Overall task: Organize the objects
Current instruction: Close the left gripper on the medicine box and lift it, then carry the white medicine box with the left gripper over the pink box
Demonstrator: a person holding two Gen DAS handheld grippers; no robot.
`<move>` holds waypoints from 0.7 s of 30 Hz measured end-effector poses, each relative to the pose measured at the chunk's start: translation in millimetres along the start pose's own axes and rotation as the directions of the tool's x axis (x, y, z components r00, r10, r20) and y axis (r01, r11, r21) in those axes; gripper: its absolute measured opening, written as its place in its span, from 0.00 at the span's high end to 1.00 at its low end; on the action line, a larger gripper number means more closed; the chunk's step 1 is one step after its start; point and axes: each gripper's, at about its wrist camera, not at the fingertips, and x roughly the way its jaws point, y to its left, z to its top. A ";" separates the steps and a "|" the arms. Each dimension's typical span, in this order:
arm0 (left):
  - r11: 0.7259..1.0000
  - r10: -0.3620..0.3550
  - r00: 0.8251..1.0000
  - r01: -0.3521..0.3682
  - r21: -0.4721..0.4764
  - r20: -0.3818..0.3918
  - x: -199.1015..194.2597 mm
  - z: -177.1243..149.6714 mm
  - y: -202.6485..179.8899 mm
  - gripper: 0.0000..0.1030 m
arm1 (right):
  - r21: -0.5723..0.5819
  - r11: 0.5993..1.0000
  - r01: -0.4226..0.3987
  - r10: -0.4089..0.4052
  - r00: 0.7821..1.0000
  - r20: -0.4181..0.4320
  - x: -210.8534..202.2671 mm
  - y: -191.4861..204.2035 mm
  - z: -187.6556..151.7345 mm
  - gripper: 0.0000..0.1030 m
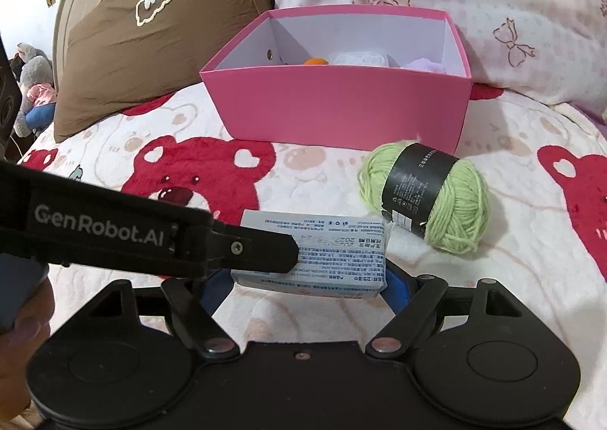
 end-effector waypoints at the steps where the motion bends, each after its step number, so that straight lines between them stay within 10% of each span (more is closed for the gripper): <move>1: 1.000 -0.001 1.000 0.001 0.001 -0.002 -3.4 0.3 -0.2 0.69 | 0.000 1.000 -0.004 0.004 1.000 0.000 -2.1 0.6 1.0 0.18; 21: 0.997 0.071 0.998 -0.071 -0.003 -0.002 -53.1 14.5 -17.8 0.66 | -0.059 0.995 -0.083 0.084 0.996 0.012 -36.6 26.0 21.8 0.13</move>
